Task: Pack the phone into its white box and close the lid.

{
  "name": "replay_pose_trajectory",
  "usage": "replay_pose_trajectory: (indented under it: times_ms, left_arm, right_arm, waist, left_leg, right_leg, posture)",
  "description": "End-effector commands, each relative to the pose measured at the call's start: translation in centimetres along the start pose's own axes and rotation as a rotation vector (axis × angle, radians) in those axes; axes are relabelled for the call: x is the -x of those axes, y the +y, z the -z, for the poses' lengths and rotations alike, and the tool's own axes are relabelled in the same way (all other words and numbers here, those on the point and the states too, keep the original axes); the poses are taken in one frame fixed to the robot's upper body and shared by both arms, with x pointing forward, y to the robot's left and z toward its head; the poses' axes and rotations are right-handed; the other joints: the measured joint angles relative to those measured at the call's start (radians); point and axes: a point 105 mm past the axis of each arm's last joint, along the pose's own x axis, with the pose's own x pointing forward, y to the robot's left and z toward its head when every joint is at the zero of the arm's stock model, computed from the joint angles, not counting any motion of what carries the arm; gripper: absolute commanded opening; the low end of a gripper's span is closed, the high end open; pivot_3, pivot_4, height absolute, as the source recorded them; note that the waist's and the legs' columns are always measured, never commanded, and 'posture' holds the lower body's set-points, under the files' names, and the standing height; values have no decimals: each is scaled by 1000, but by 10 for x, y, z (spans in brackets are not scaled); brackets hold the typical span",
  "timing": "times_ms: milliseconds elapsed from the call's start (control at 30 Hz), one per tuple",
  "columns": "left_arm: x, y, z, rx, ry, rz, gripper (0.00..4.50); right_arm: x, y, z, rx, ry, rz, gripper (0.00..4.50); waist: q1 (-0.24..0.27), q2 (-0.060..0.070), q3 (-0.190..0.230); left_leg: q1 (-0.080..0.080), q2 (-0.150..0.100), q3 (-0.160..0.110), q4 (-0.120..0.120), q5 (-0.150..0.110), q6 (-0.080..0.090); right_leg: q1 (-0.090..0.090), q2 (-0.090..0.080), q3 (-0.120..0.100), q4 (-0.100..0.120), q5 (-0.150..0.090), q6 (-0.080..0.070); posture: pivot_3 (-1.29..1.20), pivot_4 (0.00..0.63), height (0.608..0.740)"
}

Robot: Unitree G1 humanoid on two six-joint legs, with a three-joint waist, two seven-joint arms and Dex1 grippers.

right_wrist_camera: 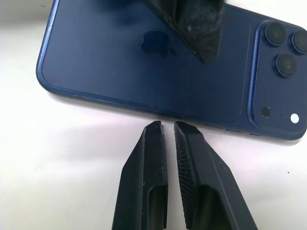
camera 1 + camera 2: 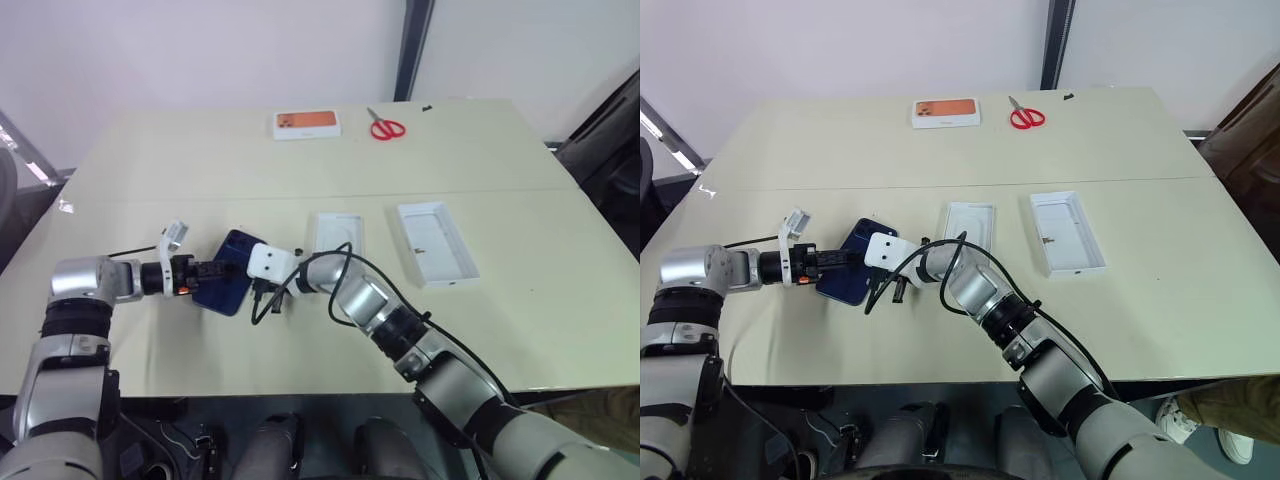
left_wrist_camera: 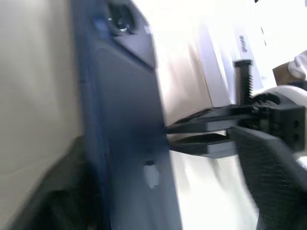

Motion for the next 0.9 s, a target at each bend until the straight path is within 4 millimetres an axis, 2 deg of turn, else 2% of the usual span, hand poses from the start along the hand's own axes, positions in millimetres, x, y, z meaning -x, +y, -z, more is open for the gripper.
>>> replay_pose_trajectory:
  times_ms: [33,233,300,400,433,567,733,833,900]
  left_arm:
    - [-4,12,19,65,50,-35,2035]
    - [-6,11,24,88,51,-18,2035]
    - [-6,13,24,91,41,-31,1482]
    - [-5,13,24,89,33,-23,225]
    - [-5,12,24,94,28,-13,32]
    - [-3,8,23,137,5,19,32]
    - [4,0,9,261,-106,104,32]
    - [7,-6,1,260,-156,148,32]
    - [9,-10,-5,238,-185,154,32]
  right_arm:
    - [2,-2,-2,10,-5,9,404]
    - [2,-3,-2,6,-7,12,404]
    - [2,-2,-1,13,-3,12,404]
    - [2,-2,-1,9,-5,11,404]
    - [2,-2,-2,6,-7,11,404]
    - [4,-5,-2,-1,-8,23,404]
    - [9,-8,-5,-17,-33,36,404]
    - [19,-19,-18,17,-95,97,404]
    - [33,-36,-48,-51,-240,162,404]
  waist:
    - [-2,0,0]
    - [-3,0,0]
    - [-3,0,0]
    - [1,-1,0]
    - [0,-1,0]
    - [-2,-1,0]
    - [-2,-1,0]
    - [-2,-4,2]
    - [-5,-4,2]
  left_leg:
    - [0,0,0,0,0,0]
    - [0,0,0,-1,0,0]
    - [0,0,0,-1,0,0]
    - [0,0,0,-1,0,0]
    - [0,0,0,-1,0,0]
    - [1,0,0,-1,0,0]
    - [0,0,0,-1,0,0]
    - [-2,0,0,-1,0,0]
    - [-3,0,0,-1,0,0]
  right_leg:
    - [0,0,0,0,0,0]
    - [-1,0,0,0,0,0]
    - [-1,0,0,0,0,0]
    - [0,0,0,-1,0,0]
    - [0,0,0,-1,0,0]
    - [0,0,0,-1,0,0]
    - [-1,0,0,-1,0,0]
    - [-2,0,0,-1,0,0]
    - [-4,0,0,0,0,0]
  posture:
    - [0,150,734]
    - [0,150,734]
    - [0,150,734]
    - [0,150,734]
    - [0,150,734]
    - [0,150,734]
    - [0,150,734]
    - [0,150,734]
    - [0,150,734]
